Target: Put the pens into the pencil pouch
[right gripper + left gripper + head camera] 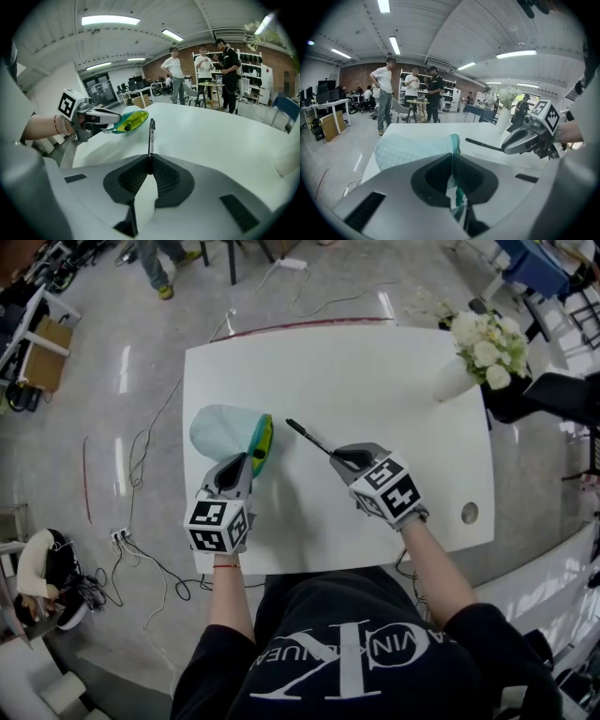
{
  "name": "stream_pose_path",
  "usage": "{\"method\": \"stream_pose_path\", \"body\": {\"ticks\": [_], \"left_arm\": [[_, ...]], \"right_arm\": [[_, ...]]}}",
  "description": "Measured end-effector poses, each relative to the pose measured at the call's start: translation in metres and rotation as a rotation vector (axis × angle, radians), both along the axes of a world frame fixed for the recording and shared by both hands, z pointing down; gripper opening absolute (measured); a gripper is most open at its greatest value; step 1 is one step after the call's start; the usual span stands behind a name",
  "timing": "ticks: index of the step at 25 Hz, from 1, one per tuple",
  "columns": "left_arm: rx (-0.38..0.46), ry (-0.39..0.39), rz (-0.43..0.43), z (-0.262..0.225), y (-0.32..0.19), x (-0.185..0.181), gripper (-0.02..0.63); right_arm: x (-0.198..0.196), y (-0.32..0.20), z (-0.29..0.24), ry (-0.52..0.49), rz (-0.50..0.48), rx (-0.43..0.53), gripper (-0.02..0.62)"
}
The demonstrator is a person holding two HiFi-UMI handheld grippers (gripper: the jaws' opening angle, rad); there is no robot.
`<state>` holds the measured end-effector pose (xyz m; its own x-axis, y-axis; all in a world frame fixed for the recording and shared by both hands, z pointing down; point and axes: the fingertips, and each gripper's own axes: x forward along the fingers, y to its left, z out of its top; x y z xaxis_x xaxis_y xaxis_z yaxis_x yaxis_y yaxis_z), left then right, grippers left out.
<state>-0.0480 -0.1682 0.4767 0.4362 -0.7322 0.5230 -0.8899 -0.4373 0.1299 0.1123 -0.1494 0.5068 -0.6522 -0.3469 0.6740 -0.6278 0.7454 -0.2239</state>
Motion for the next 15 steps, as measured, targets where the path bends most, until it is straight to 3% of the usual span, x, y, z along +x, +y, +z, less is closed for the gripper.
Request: {"method": "stream_pose_path", "body": {"ticks": [15], "left_arm": [[-0.001,0.043,0.055,0.002,0.001,-0.007,0.014]], "right_arm": [[-0.066,0.021,0.004,0.029,-0.142,-0.02,0.045]]}}
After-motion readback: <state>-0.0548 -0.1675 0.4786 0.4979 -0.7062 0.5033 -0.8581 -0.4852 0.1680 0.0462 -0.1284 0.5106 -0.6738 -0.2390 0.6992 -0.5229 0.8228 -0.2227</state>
